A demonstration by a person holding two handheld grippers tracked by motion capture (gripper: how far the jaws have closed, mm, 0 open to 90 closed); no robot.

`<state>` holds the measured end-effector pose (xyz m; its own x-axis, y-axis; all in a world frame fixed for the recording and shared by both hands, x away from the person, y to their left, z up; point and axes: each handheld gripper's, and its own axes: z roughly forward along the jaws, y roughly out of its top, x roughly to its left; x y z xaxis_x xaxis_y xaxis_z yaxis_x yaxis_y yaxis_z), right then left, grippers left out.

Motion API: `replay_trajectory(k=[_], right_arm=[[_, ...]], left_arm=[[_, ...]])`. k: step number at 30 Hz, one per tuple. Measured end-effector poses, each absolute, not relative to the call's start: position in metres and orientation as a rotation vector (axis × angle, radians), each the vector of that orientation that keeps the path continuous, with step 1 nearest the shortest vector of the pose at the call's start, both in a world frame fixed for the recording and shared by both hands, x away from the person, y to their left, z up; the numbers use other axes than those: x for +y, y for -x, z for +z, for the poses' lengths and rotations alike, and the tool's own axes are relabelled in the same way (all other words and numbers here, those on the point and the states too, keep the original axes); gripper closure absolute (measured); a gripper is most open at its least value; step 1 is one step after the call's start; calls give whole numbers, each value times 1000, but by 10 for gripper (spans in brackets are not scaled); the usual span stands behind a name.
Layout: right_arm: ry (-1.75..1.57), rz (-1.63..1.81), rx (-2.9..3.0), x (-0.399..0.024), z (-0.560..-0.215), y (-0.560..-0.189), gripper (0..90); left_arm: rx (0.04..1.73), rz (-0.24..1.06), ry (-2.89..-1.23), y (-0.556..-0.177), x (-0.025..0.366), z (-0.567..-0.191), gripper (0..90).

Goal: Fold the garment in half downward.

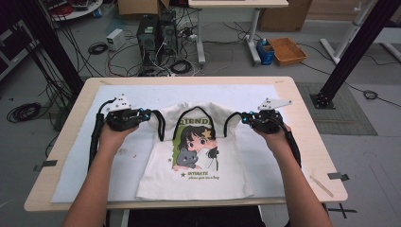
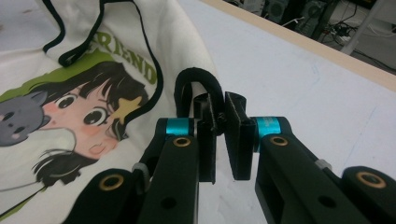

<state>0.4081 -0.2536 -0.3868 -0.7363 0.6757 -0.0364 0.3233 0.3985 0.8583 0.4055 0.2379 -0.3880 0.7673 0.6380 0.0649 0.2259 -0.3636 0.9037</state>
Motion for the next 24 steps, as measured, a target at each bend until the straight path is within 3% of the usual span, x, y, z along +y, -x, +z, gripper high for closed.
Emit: replay_trajectory(k=[24], right_arm=[[-771,1279,2401,-269,-430,-315,839]], left_arm=[[538,374,-1941,-317,244,-433,833]])
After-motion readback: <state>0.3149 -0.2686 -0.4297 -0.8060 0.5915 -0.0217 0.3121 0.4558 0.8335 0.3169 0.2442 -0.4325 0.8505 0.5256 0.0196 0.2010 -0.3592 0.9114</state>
